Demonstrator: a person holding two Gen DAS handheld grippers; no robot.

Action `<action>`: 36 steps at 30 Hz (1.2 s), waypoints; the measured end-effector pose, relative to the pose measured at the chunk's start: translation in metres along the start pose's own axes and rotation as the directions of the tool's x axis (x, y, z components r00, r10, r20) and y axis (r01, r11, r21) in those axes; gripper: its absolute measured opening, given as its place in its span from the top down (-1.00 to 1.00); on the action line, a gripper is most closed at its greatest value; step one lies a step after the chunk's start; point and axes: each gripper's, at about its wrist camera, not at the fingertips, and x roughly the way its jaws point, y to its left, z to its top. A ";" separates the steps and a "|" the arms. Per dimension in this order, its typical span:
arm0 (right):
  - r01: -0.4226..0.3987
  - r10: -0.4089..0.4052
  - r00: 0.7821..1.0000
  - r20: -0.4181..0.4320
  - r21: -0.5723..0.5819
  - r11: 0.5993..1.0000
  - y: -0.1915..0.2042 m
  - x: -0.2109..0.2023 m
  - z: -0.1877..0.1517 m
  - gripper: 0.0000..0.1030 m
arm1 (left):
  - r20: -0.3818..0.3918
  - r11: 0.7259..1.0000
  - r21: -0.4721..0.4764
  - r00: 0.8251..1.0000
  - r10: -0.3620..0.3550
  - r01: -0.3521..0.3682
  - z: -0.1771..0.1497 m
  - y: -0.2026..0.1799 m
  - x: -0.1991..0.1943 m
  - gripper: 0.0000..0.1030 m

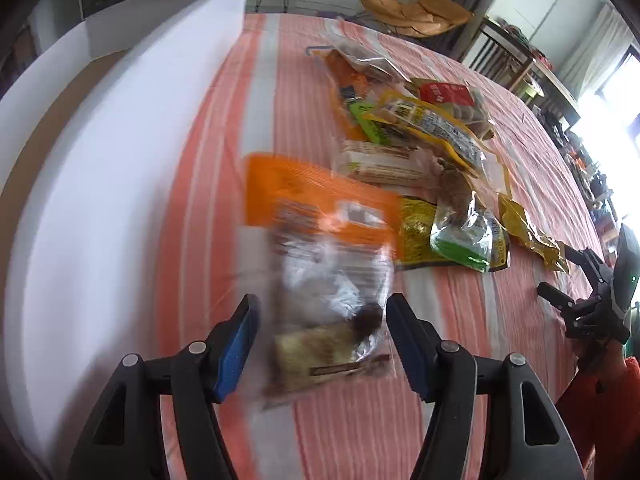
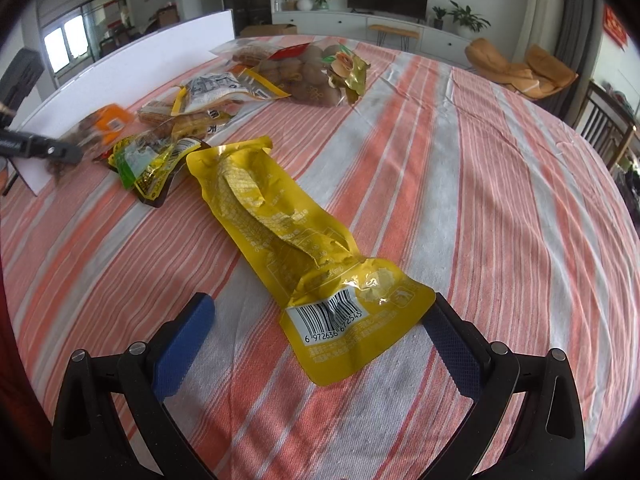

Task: Organize snacks
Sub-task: 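Close the left gripper on the orange-topped jerky bag, then grasp and lift the yellow packet with right gripper while left lifts jerky bag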

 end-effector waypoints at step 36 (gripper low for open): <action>-0.079 0.041 0.975 -0.220 -0.166 0.983 0.027 0.005 0.081 -0.70 | 0.124 0.996 0.078 0.992 0.030 -0.039 -0.051 -0.042 -0.019 -0.23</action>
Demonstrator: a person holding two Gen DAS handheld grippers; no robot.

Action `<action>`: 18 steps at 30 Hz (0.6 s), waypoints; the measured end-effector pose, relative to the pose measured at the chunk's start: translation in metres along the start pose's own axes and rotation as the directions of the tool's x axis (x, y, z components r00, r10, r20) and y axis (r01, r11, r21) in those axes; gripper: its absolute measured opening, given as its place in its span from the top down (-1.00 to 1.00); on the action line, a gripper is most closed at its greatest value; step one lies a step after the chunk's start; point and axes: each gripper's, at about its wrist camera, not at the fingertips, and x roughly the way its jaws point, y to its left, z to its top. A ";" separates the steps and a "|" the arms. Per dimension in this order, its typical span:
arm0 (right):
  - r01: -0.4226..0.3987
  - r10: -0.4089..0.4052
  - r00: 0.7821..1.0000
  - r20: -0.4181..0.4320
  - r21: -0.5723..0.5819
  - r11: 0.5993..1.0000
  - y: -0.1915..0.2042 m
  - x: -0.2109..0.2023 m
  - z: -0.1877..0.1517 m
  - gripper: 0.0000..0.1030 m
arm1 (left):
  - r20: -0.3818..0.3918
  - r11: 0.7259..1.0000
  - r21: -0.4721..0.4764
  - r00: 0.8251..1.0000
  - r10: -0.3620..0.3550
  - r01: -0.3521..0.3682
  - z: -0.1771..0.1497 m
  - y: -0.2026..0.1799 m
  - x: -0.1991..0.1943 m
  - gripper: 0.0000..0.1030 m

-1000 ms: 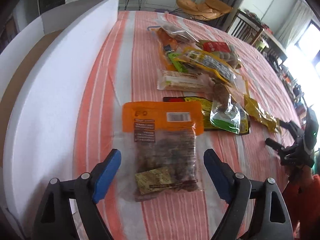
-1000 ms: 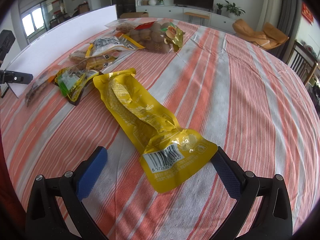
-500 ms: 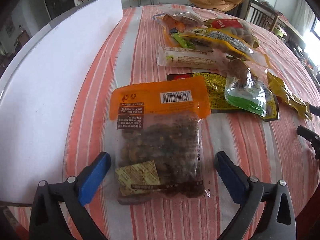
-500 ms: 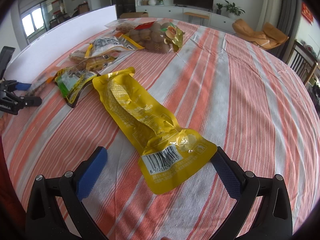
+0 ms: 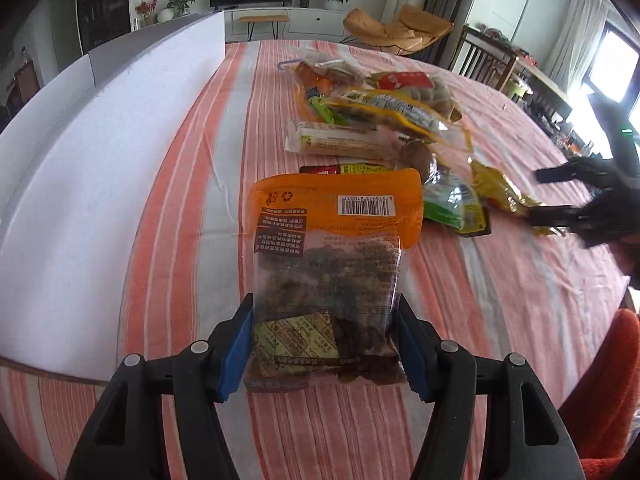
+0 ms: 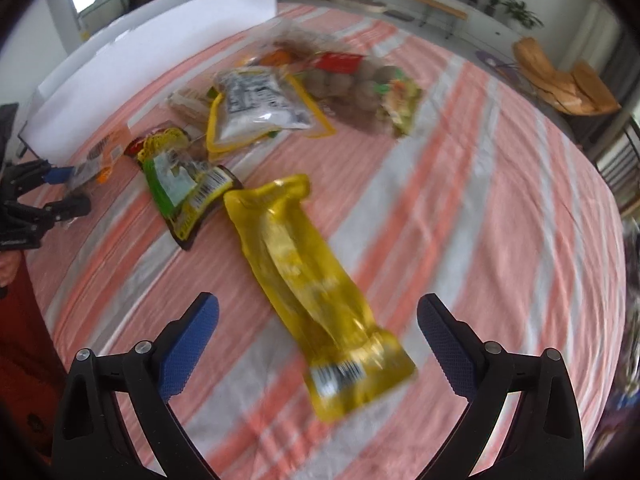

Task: Organize snacks
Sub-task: 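Grasp and lift the yellow packet with right gripper while left lifts jerky bag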

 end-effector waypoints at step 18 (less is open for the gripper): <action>-0.210 0.182 0.978 0.107 0.438 0.874 -0.062 -0.048 0.019 0.15 | 0.197 0.969 -0.173 0.970 -0.140 0.175 0.034 0.054 -0.089 -0.23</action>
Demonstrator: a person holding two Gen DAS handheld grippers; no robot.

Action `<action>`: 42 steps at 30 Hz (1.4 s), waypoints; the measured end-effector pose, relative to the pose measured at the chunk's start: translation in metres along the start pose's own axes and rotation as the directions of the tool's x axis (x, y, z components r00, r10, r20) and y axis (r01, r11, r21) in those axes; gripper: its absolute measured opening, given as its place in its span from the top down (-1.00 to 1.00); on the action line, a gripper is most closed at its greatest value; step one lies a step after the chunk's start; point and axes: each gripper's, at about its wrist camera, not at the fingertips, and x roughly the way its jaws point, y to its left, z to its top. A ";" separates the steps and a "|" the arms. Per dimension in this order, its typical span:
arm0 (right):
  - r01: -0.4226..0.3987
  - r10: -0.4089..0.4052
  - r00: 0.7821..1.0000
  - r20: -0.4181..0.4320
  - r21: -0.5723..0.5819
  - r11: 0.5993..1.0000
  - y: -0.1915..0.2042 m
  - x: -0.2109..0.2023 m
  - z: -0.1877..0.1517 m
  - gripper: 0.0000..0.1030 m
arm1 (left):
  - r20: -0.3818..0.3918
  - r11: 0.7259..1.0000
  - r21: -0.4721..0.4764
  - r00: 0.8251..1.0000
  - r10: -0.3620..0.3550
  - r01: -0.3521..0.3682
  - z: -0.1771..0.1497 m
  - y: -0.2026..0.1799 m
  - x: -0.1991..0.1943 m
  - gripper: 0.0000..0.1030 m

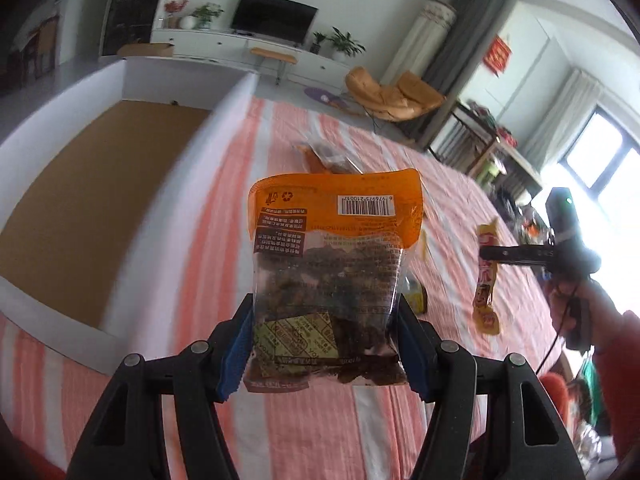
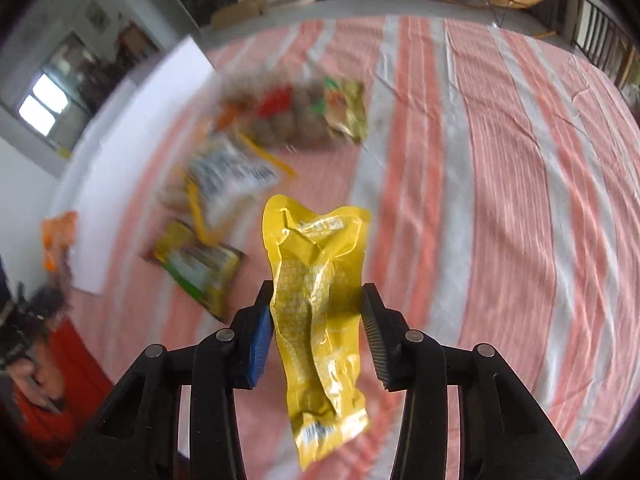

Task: Organize snacks
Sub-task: 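Grasp and lift the yellow packet with right gripper while left lifts jerky bag, then carry both packets over the white box and open both grippers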

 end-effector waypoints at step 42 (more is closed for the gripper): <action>0.358 -0.349 0.897 0.271 0.017 0.934 0.046 -0.028 -0.060 -0.85 | -0.115 0.957 0.290 0.993 0.030 0.005 -0.076 -0.066 0.066 -0.99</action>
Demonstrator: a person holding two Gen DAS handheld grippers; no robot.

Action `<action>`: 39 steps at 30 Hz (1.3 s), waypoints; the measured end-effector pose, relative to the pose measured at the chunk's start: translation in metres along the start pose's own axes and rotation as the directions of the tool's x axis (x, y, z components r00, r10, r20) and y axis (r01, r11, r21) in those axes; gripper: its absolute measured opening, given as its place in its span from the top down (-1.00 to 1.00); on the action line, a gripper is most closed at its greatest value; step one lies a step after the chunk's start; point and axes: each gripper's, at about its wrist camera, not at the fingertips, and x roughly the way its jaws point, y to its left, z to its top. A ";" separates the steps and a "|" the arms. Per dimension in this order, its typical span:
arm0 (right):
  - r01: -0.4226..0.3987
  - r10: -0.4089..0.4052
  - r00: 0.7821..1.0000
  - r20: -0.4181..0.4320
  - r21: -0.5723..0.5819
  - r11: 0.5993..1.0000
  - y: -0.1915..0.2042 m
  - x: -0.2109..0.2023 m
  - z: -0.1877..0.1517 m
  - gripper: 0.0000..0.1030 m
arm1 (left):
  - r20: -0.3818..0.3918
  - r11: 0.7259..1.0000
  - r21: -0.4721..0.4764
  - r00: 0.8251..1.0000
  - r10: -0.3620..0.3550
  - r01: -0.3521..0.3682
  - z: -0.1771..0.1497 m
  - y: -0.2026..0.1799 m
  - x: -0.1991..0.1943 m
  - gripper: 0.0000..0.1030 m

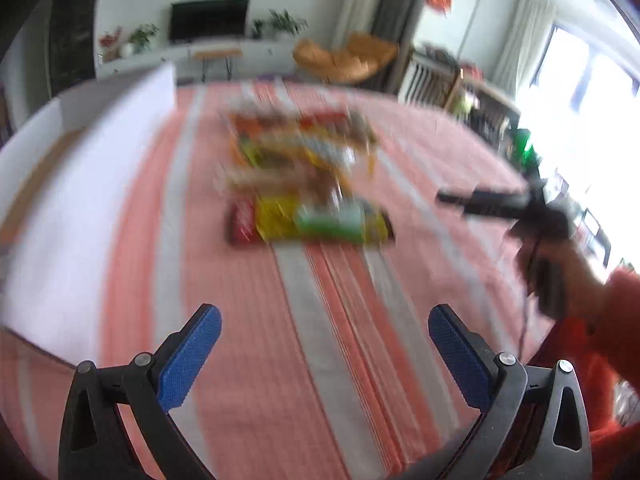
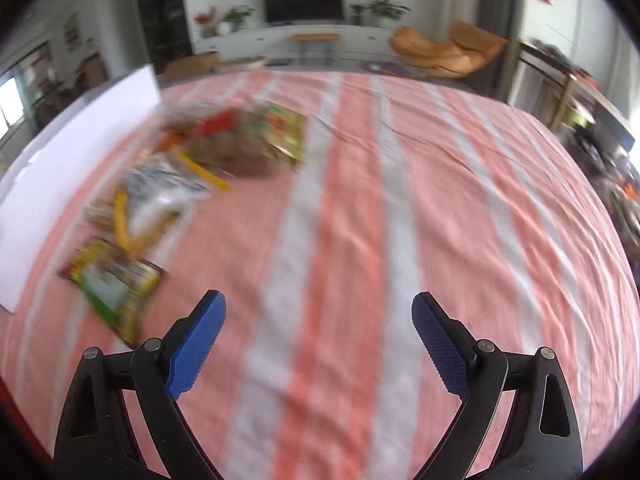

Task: Organize snacks

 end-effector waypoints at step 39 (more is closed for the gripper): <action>0.068 -0.066 0.997 -0.036 0.042 0.997 -0.027 0.056 -0.044 -0.99 | -0.034 0.976 0.046 0.976 0.215 -0.213 -0.020 0.015 0.058 -1.00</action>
